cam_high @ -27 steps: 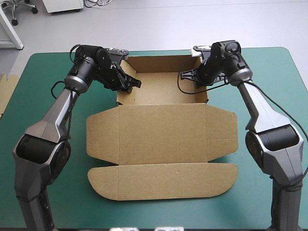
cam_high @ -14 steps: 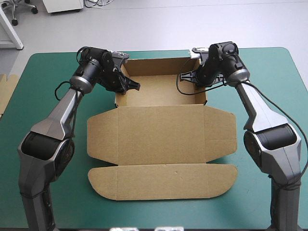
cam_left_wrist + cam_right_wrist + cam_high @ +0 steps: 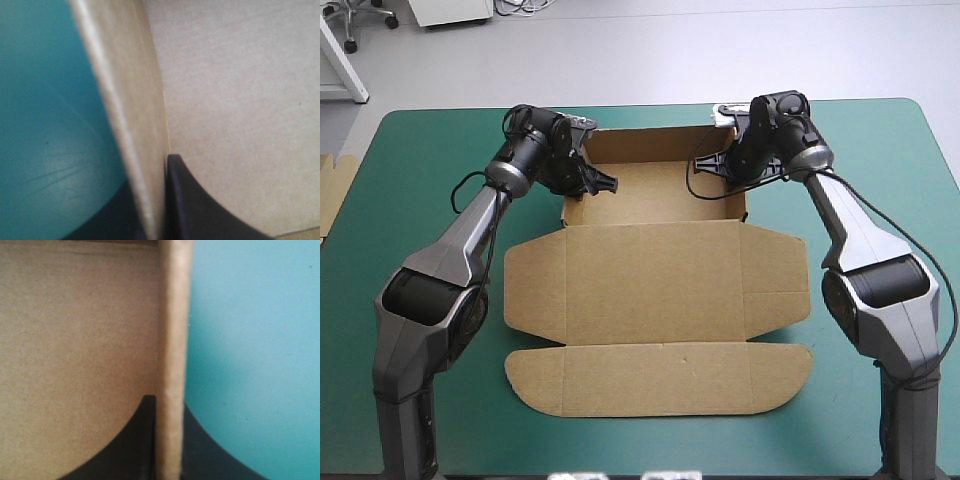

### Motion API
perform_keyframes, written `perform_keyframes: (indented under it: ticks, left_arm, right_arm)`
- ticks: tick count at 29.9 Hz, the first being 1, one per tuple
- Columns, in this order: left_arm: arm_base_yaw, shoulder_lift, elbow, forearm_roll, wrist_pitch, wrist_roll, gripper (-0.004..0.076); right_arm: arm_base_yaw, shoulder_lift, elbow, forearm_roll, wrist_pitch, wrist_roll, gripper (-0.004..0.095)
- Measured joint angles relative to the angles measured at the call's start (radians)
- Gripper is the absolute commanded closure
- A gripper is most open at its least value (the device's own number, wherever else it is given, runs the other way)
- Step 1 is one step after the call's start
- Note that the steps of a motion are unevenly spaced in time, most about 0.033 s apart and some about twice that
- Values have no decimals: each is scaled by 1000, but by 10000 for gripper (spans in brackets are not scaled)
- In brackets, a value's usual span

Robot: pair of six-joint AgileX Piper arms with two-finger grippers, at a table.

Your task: Fold the box

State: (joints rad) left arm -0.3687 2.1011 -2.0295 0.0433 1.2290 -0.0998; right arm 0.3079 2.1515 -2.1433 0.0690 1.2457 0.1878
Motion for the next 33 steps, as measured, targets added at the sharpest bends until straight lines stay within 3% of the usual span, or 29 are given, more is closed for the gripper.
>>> perform_keyframes:
  ticks: [33]
  left_arm:
    - [40, 73, 8, -43, 0, -73, 734]
  right_arm:
    - [8, 84, -3, 7, -21, -29, 903]
